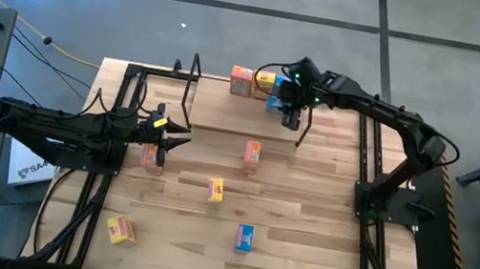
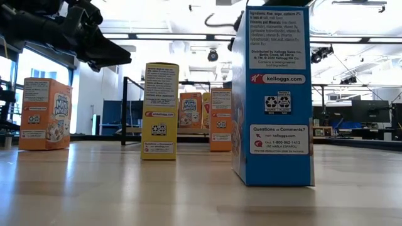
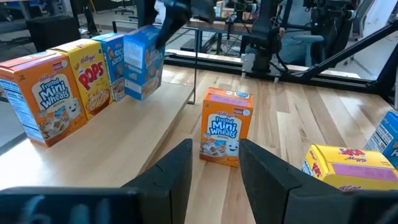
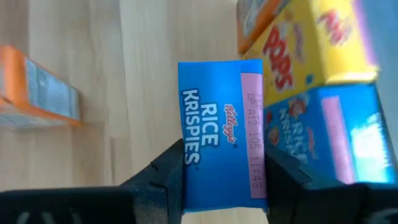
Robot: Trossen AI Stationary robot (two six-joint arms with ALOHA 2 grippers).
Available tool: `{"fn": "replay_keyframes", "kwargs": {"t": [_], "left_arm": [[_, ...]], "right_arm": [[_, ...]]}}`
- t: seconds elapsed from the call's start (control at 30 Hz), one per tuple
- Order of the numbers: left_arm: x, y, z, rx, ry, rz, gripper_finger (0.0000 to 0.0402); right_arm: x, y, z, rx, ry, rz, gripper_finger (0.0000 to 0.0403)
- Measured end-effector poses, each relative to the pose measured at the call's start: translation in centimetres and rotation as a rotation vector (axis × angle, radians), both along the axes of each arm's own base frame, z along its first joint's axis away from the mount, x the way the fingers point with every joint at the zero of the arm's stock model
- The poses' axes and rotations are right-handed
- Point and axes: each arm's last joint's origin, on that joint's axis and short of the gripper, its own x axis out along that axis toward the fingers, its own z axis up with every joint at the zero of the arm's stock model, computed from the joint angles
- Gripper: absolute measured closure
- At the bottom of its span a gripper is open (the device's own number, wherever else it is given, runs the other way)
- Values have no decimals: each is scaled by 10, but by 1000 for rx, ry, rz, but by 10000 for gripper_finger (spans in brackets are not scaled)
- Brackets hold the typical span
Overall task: Stack cereal on shelf
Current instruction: Put the top blue cereal box aligned with the other blue cereal box on the shelf
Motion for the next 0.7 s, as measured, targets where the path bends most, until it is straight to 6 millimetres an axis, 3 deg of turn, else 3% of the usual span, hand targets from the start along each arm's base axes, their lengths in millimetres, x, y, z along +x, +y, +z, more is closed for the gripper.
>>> {"fn": "replay_keyframes", "kwargs": {"t": [0.2,0.5,0.7], "left_arm": [[0,0,0,-23,-6,5,280],[0,0,0,-27,-8,5,280],[0,0,0,-34,-9,7,280]], "right_arm": [[-5,-9,-11,-8,-7,-12,265],[-5,-10,-11,-37,3,-33,262],[-5,-10,-11,-36,3,-41,218]]}}
